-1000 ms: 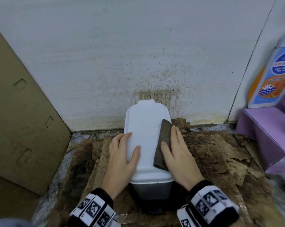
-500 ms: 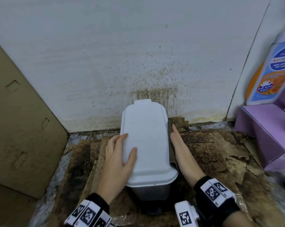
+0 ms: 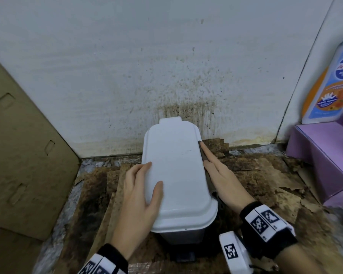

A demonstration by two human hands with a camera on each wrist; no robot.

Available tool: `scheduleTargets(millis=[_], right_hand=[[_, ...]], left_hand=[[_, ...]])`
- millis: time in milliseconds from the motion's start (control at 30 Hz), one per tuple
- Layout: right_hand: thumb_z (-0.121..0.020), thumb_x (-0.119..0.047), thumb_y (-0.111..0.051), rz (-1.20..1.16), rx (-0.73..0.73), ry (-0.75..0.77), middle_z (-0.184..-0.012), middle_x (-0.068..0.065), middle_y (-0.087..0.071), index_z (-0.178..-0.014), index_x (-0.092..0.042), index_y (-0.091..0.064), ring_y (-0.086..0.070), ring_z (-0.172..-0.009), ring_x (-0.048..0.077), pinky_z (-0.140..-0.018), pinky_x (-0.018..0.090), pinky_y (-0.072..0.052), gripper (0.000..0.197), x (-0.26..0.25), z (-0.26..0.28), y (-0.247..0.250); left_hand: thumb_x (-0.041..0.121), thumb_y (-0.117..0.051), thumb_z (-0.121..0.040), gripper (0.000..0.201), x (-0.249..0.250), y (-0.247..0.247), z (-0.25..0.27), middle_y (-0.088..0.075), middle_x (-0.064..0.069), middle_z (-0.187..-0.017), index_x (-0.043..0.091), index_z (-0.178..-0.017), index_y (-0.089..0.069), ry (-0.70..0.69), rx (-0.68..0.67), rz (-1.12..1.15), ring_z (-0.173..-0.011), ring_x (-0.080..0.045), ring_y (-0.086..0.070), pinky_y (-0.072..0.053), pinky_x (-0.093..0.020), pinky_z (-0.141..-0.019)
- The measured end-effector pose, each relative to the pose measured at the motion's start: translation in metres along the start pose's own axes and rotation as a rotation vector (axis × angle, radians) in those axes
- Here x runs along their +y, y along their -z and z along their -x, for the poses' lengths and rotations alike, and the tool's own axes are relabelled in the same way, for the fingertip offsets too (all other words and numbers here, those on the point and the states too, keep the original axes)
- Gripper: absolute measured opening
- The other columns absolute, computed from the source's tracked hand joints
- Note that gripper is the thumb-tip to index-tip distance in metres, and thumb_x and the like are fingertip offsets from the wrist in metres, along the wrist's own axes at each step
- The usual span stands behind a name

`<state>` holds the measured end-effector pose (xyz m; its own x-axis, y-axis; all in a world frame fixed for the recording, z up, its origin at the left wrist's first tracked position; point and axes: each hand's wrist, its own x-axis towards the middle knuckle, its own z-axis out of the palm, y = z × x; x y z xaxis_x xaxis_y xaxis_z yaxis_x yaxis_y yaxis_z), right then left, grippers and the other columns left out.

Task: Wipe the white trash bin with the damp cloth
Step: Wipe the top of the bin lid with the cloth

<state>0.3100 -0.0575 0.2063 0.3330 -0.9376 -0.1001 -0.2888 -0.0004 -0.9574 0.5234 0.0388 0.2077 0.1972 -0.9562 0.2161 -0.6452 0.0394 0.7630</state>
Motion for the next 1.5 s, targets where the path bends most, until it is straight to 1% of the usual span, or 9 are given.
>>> scheduleTargets(millis=[67, 200, 300, 400, 467, 600, 833, 1233, 1500], right_hand=[[-0.108, -0.047, -0.031, 0.071, -0.018, -0.01, -0.135, 0.013, -0.061, -0.144, -0.071, -0.016, -0.061, -0.115, 0.037, -0.1, 0.044, -0.048, 0.046, -0.003, -0.009, 0.004], [-0.107, -0.053, -0.027, 0.159, -0.052, -0.018, -0.146, 0.029, -0.045, -0.148, -0.068, -0.008, -0.046, -0.13, 0.048, -0.111, 0.058, -0.036, 0.047, -0.005, -0.038, 0.011], [-0.106, -0.055, -0.024, 0.224, -0.077, 0.029, -0.16, 0.013, -0.036, -0.151, -0.063, -0.002, -0.05, -0.13, 0.045, -0.109, 0.052, -0.04, 0.05, -0.007, -0.056, 0.014], [-0.107, -0.051, -0.027, 0.201, -0.068, 0.076, -0.168, -0.017, 0.006, -0.155, -0.053, -0.001, -0.042, -0.139, 0.014, -0.095, 0.026, -0.049, 0.055, -0.008, -0.06, 0.012], [-0.108, -0.049, -0.029, 0.122, -0.06, 0.09, -0.166, -0.023, 0.009, -0.157, -0.049, -0.003, -0.024, -0.146, 0.002, -0.097, 0.011, -0.04, 0.056, -0.006, -0.058, 0.009], [-0.108, -0.046, -0.03, -0.02, -0.054, 0.075, -0.165, -0.027, -0.007, -0.157, -0.051, -0.009, -0.012, -0.151, -0.002, -0.118, 0.024, -0.015, 0.053, -0.001, -0.044, 0.004], [-0.106, -0.052, -0.035, -0.192, -0.003, 0.025, -0.154, -0.04, -0.028, -0.145, -0.069, -0.022, -0.034, -0.136, -0.017, -0.111, 0.021, -0.033, 0.045, 0.003, 0.022, -0.014], [-0.105, -0.055, -0.035, -0.154, -0.018, 0.059, -0.157, -0.041, -0.017, -0.149, -0.064, -0.017, -0.018, -0.149, -0.009, -0.126, 0.042, -0.019, 0.048, 0.012, 0.015, -0.012], [-0.103, -0.062, -0.025, 0.108, -0.131, 0.054, -0.166, -0.026, 0.005, -0.157, -0.049, 0.004, -0.004, -0.153, -0.001, -0.118, 0.026, -0.01, 0.062, -0.005, -0.06, 0.014]], left_hand=[[0.044, -0.05, -0.099, 0.051, -0.001, 0.001, -0.001, -0.028, 0.025, -0.14, 0.032, -0.147, -0.04, -0.002, 0.004, -0.007, -0.136, 0.012, -0.029, -0.028, -0.021, -0.11], [0.046, -0.05, -0.099, 0.051, -0.002, 0.003, -0.001, -0.028, 0.028, -0.142, 0.035, -0.148, -0.04, -0.005, -0.004, -0.018, -0.136, 0.011, -0.031, -0.03, -0.021, -0.109], [0.047, -0.05, -0.099, 0.052, -0.003, 0.003, -0.001, -0.029, 0.026, -0.144, 0.035, -0.148, -0.039, -0.005, -0.001, -0.021, -0.137, 0.008, -0.032, -0.031, -0.022, -0.11], [0.046, -0.05, -0.099, 0.052, -0.003, 0.003, -0.001, -0.029, 0.025, -0.144, 0.034, -0.149, -0.04, -0.003, 0.005, -0.02, -0.137, 0.008, -0.032, -0.031, -0.023, -0.11], [0.046, -0.05, -0.099, 0.052, -0.001, 0.002, 0.0, -0.028, 0.026, -0.143, 0.034, -0.149, -0.039, -0.002, -0.002, -0.016, -0.136, 0.011, -0.031, -0.031, -0.018, -0.108], [0.045, -0.051, -0.099, 0.052, -0.001, 0.003, 0.001, -0.03, 0.024, -0.142, 0.033, -0.148, -0.041, -0.002, 0.0, -0.019, -0.133, 0.012, -0.033, -0.032, -0.019, -0.108], [0.04, -0.056, -0.098, 0.05, -0.002, 0.004, 0.0, -0.033, 0.022, -0.139, 0.032, -0.147, -0.045, -0.013, 0.025, -0.026, -0.13, 0.014, -0.033, -0.033, -0.023, -0.108], [0.039, -0.057, -0.098, 0.051, -0.003, 0.004, -0.001, -0.034, 0.021, -0.141, 0.031, -0.147, -0.046, -0.013, 0.033, -0.022, -0.13, 0.015, -0.033, -0.032, -0.019, -0.108], [0.042, -0.055, -0.099, 0.051, -0.004, 0.004, -0.001, -0.032, 0.024, -0.142, 0.033, -0.148, -0.044, -0.005, 0.017, 0.007, -0.132, 0.013, -0.034, -0.034, -0.021, -0.107]])
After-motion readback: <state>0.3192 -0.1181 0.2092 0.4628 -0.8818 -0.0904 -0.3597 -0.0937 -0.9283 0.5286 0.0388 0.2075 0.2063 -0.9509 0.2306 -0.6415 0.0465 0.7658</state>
